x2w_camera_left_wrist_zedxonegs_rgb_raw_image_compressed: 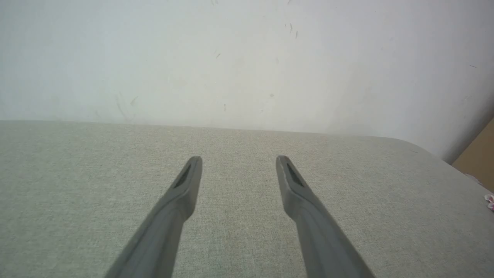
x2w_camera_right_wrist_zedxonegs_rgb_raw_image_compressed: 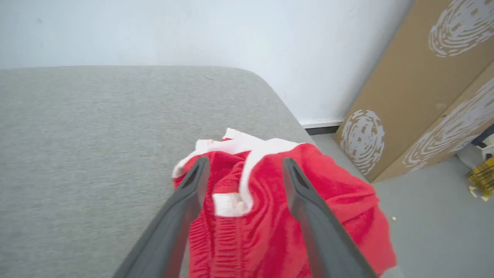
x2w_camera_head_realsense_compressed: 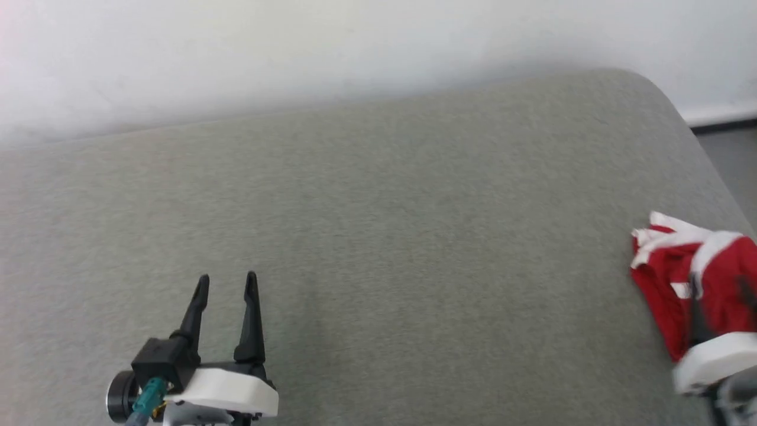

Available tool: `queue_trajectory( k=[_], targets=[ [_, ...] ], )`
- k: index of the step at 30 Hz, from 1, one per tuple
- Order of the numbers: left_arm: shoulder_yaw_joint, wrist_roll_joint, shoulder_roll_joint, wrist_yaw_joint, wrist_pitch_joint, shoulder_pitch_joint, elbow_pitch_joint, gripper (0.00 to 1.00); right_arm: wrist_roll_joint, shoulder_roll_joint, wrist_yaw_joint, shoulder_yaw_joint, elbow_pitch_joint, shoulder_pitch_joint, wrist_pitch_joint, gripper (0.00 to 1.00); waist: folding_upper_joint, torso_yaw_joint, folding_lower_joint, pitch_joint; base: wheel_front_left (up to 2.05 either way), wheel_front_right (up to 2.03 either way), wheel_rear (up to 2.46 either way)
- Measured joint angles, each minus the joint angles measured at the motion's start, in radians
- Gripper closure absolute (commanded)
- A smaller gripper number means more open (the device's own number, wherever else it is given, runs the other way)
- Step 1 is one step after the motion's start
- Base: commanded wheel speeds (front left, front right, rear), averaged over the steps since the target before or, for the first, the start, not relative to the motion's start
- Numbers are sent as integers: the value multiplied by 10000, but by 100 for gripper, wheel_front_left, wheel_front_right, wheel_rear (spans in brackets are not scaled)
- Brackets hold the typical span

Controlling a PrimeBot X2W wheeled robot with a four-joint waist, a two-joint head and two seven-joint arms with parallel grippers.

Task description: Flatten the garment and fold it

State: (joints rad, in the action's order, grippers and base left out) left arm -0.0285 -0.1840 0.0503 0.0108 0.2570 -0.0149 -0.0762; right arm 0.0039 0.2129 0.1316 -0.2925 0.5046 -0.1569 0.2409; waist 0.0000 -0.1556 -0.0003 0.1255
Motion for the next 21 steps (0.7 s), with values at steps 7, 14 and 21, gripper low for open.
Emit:
queue_trajectory(
  k=[7, 14, 21],
  targets=[
    [113, 186, 6, -33, 0, -66, -249, 0, 575, -1375, 0, 1388, -2217, 879, -207, 0, 0, 888, 1, -395, 0, 0, 0],
    [669, 301, 305, -56, 0, -283, -606, 0, 800, -1586, 0, 2598, -4038, 1544, -493, 0, 0, 1625, 2, -696, 0, 0, 0],
    [704, 619, 846, 65, 0, -403, -972, 0, 779, -1607, 0, 2568, -5273, 2406, -1055, 0, 0, 1910, 2, -973, 0, 0, 0]
  ],
)
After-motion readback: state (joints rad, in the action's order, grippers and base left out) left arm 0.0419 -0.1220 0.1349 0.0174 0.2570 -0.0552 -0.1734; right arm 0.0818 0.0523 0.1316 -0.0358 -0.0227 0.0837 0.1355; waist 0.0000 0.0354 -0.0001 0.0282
